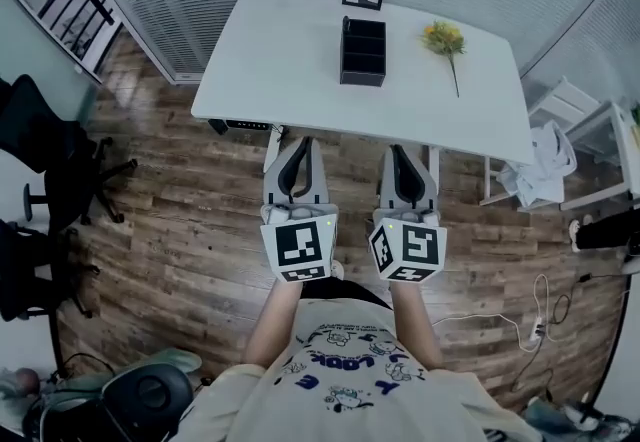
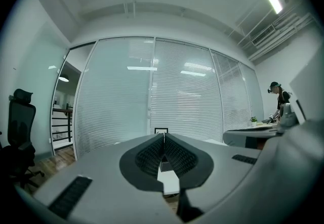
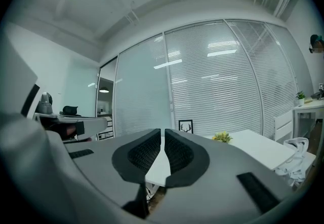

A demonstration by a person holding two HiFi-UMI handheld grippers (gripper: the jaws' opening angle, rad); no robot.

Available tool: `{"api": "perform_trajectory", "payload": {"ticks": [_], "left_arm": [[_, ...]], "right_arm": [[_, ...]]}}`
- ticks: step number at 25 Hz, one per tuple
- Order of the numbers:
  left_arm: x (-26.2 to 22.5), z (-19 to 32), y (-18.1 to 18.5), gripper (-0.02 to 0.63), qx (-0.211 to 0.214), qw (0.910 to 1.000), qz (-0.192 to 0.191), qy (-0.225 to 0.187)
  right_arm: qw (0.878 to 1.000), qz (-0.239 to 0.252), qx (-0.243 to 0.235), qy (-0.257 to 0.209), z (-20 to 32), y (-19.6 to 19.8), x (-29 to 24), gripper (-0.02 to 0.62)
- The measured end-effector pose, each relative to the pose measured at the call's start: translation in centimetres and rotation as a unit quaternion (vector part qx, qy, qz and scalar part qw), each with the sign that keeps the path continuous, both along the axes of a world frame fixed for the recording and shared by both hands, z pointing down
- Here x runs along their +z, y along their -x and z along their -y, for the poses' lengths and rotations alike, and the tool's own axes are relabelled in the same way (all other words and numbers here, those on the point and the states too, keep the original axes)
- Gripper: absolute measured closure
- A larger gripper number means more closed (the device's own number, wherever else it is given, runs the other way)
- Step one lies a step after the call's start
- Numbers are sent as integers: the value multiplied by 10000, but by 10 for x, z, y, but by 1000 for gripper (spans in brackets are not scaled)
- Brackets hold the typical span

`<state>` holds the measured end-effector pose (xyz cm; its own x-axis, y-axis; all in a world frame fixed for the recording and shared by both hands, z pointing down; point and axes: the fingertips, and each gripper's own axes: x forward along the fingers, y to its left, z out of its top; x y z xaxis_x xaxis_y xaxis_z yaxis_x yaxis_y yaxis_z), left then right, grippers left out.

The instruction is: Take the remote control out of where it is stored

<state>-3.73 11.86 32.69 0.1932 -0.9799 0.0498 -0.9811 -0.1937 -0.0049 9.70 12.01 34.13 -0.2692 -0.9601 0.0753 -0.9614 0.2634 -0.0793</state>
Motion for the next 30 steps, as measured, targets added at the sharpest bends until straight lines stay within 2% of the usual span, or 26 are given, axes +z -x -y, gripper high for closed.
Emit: {"api": "perform_trajectory", "payload": {"ticks": [12, 22, 30], "left_arm": [[20, 98, -16, 588, 142, 9998, -45, 151], [21, 203, -25, 588, 525, 9985, -44, 137], [25, 280, -18, 588, 710, 9973, -62, 180]], "right_arm": [[9999, 32, 139, 74, 92, -15, 16, 551], [9990, -19, 420, 120, 190, -16, 17, 552], [9973, 29, 735, 79, 265, -18, 18, 551]]}}
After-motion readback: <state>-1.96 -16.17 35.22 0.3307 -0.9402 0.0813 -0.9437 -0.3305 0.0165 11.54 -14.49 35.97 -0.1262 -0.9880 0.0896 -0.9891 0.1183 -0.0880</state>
